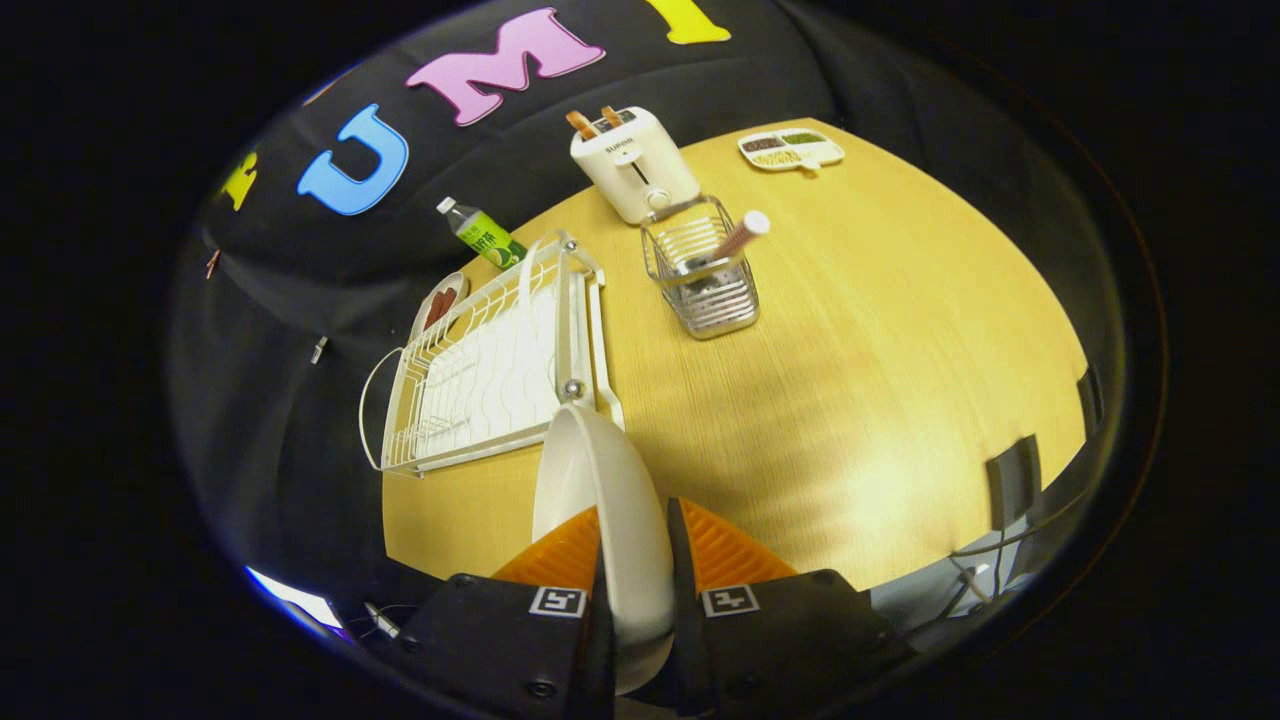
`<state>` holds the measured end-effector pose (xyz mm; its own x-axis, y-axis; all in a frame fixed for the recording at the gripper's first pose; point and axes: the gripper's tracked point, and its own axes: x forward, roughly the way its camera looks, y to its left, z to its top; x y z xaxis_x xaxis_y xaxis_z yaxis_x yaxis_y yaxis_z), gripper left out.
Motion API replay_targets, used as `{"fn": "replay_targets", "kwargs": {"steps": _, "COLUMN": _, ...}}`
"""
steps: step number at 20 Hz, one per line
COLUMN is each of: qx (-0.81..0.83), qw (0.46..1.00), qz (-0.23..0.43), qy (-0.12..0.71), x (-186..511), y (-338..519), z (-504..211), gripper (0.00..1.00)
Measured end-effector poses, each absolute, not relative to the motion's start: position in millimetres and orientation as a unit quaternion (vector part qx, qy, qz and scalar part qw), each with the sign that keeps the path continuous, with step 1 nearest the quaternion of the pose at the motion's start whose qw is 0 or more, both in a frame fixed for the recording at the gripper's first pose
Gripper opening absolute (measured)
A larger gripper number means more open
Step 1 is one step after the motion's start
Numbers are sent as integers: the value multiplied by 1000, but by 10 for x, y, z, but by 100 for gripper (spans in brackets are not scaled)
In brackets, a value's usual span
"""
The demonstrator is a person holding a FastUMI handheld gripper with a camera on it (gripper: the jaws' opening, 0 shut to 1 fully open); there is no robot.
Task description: Take the plate from the dish rack, then take the spoon from the basket and place it into the plate.
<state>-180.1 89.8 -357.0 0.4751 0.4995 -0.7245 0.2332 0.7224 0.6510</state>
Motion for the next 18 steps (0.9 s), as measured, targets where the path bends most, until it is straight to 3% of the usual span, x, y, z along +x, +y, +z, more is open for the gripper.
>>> {"fn": "replay_targets", "kwargs": {"steps": 8, "qx": 437, "qw": 736, "qz": 101, "qy": 508, "x": -1708, "y": 965, "z": -4093, "gripper": 28}}
{"fn": "replay_targets", "kwargs": {"steps": 18, "qx": 330, "qw": 786, "qz": 24, "qy": 523, "x": -1658, "y": 435, "z": -4436, "gripper": 58}}
